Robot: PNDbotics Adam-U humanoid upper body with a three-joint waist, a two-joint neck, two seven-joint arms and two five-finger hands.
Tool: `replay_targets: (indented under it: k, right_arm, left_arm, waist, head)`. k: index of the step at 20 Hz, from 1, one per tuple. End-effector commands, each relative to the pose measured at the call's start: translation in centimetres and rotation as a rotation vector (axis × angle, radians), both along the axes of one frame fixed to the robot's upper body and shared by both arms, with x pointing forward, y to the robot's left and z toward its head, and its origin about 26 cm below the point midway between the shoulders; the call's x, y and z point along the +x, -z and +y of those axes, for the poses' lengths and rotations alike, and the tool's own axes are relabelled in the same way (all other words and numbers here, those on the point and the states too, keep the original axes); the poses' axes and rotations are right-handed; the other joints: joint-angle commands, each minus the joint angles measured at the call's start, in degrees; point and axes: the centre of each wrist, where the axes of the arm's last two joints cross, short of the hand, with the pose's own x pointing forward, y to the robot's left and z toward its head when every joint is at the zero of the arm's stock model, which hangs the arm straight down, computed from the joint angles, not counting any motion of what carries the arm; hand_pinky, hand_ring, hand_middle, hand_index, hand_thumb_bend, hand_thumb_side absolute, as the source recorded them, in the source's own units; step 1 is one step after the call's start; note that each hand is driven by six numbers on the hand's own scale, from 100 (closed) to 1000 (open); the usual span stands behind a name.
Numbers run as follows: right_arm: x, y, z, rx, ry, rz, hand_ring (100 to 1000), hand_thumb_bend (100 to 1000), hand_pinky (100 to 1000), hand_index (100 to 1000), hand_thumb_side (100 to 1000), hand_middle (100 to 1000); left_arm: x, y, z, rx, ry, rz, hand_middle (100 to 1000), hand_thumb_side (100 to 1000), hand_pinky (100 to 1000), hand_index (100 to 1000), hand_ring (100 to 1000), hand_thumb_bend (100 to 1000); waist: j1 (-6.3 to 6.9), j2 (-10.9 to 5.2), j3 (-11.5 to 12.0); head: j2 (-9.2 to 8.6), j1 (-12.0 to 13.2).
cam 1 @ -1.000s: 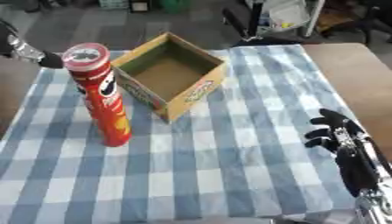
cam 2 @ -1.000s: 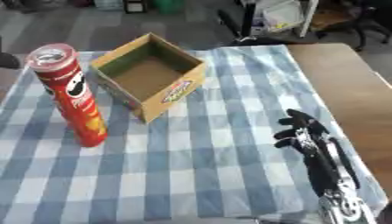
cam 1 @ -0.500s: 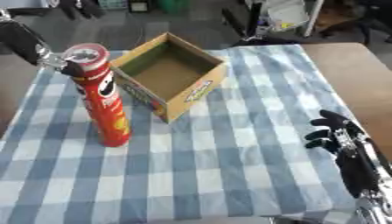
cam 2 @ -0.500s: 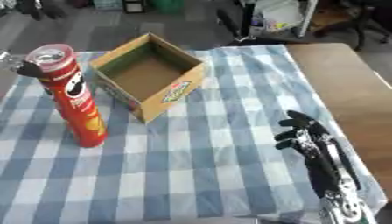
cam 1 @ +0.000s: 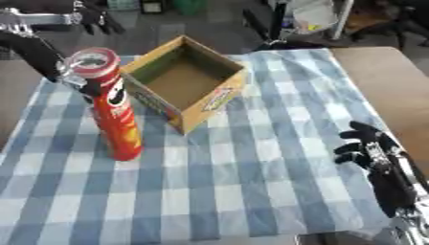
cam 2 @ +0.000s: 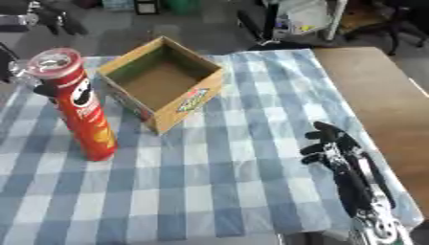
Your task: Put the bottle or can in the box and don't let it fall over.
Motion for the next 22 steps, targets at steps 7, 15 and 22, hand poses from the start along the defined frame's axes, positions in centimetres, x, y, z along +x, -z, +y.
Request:
replay_targets:
  k: [7,15,22]
  right_arm:
    - [0.2,-0.5,-0.1,-0.024,-0.018,-0.014,581,100,525,817,645,662]
    - [0.2,-0.5,-0.1,-0.023,-0.02,-0.014,580,100,525,817,645,662]
    - [0.2,-0.5,-0.1,-0.023,-0.022,-0.013,580,100,525,817,646,662]
  left_arm:
    - [0.3,-0.6,0.4,0.248,0.16,0.026,824,634,766,944,845,698]
    - [0.7,0.1,1.0,0.259,0.129,0.046,815,645,746,940,831,671]
    - [1.1,0.7,1.6,0.285,0.089,0.06,800,661,722,933,813,647]
  waist:
    - [0.15,-0.48,-0.2]
    - [0.07,-0.42,-0.3]
    - [0.05,-0.39,-0.3]
  head:
    - [-0.25,0.4]
    - [-0.16,0.5]
    - [-0.25,0.3]
